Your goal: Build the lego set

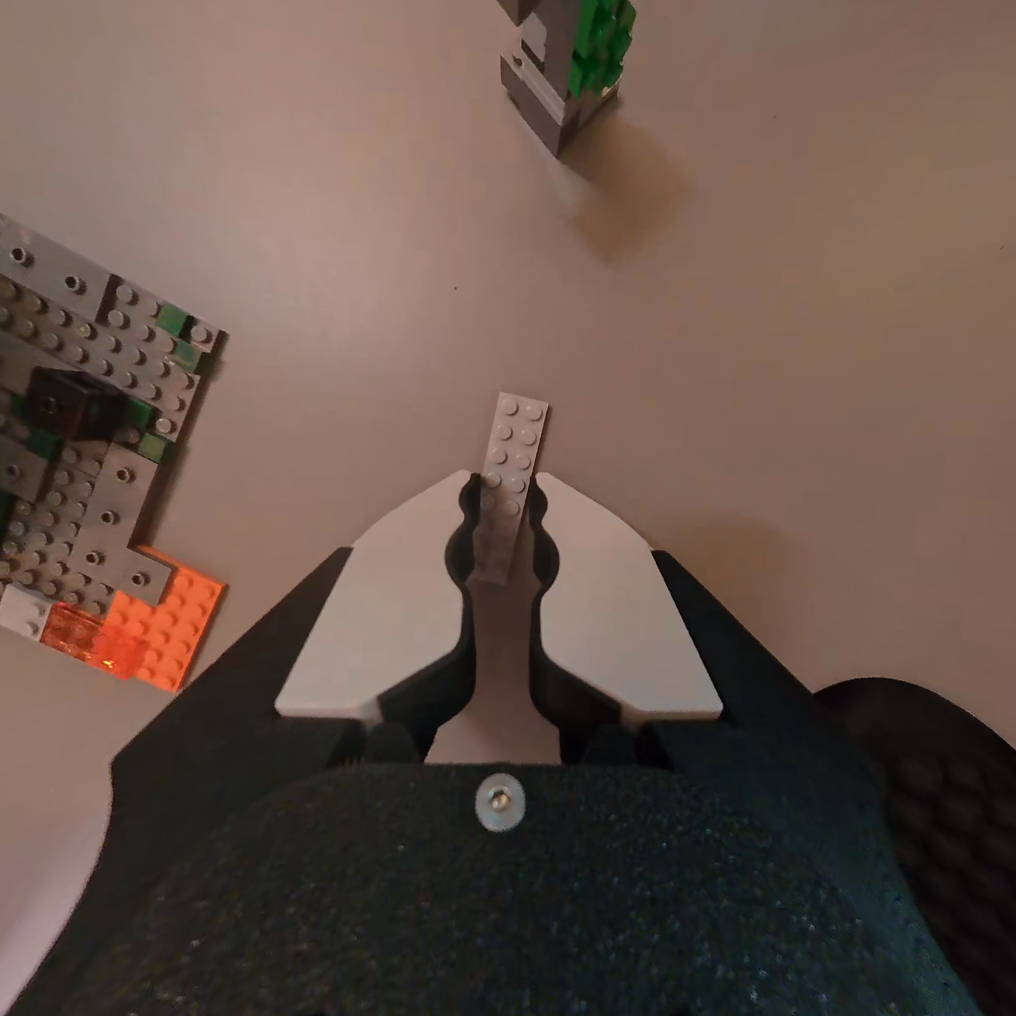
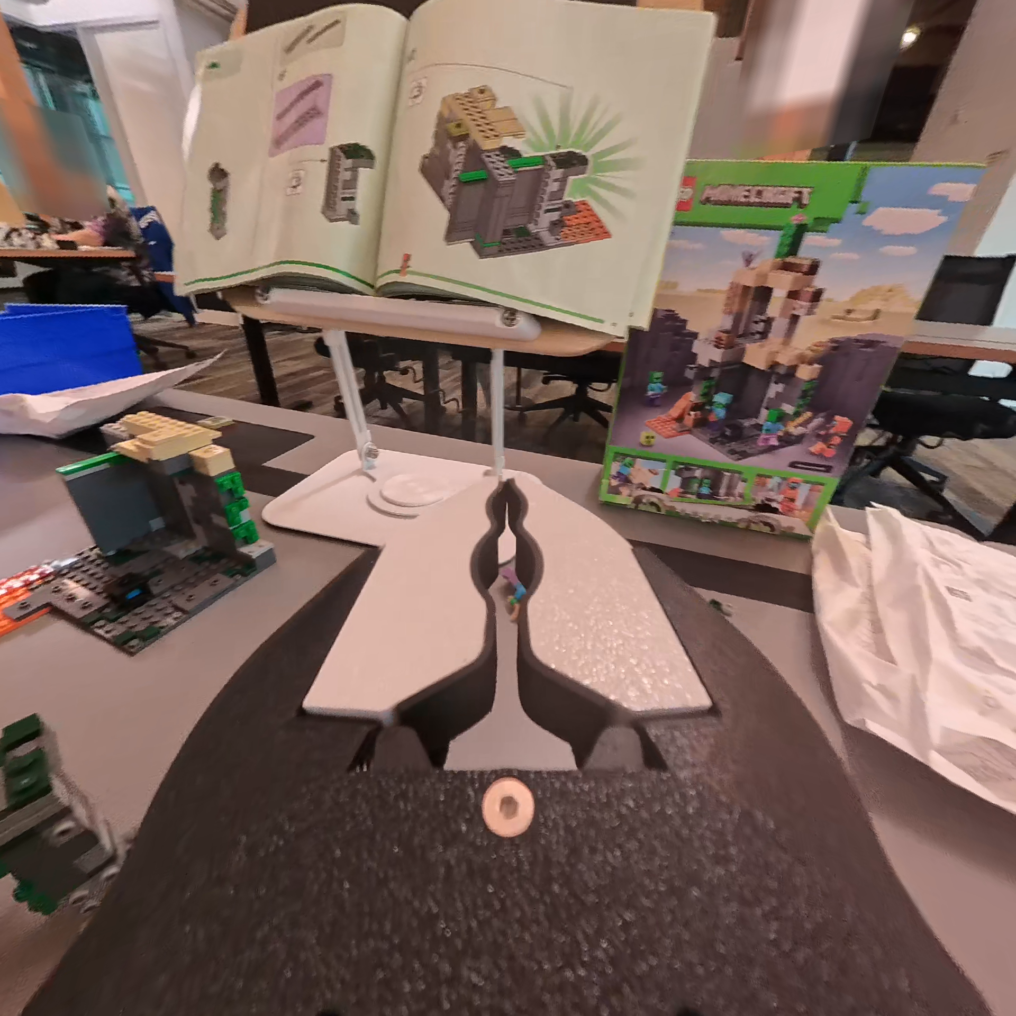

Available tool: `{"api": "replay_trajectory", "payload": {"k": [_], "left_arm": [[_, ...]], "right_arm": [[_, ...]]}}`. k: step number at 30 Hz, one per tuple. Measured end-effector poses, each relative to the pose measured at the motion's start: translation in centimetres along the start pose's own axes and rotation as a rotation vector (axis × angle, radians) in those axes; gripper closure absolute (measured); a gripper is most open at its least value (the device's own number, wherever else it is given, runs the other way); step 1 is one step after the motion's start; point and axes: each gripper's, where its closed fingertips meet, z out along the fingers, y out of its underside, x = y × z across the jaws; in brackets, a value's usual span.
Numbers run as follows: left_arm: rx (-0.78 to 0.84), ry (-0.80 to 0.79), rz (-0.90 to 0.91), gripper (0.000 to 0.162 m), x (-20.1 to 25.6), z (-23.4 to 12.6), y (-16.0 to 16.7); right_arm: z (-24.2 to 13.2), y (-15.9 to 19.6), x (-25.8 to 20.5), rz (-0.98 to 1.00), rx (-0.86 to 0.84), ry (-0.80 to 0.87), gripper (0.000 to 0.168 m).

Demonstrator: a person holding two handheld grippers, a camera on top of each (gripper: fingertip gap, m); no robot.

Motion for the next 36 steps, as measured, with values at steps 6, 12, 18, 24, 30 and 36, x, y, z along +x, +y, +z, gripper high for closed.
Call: {"api": "replay_trajectory", "payload": {"k": [6,12,18,24,30,36], "left_arm": [[0.043,0.002,-0.002,0.131,0.4,-0.3,-0.2],[0.144,-0.049,0.011,0.128,0.5,-4.2,-0.6],[0.256,-0.294,-0.099,0.137,-4.5,-14.2,3.8],[0.189,-0.578,-0.324,0.148,-12.7,-24.6,16.8],[-0.075,-0.520,-0.331,0.145,-15.6,-22.5,29.4],[-0.194,-0.424,-0.332,0.142,-17.2,-18.2,32.6]], "right_arm": [[-0.5,1.0,4.6,-0.020,-0.046,0.122,0.168],[-1.9,2.2,8.7,-0.028,-0.097,0.232,0.168],[-3.4,3.1,11.3,-0.017,-0.126,0.285,0.168],[-3.5,3.5,11.8,-0.011,-0.140,0.274,0.168],[-3.1,3.5,10.6,-0.040,-0.144,0.237,0.168],[-2.9,3.9,9.7,-0.068,-0.159,0.207,0.168]]}}
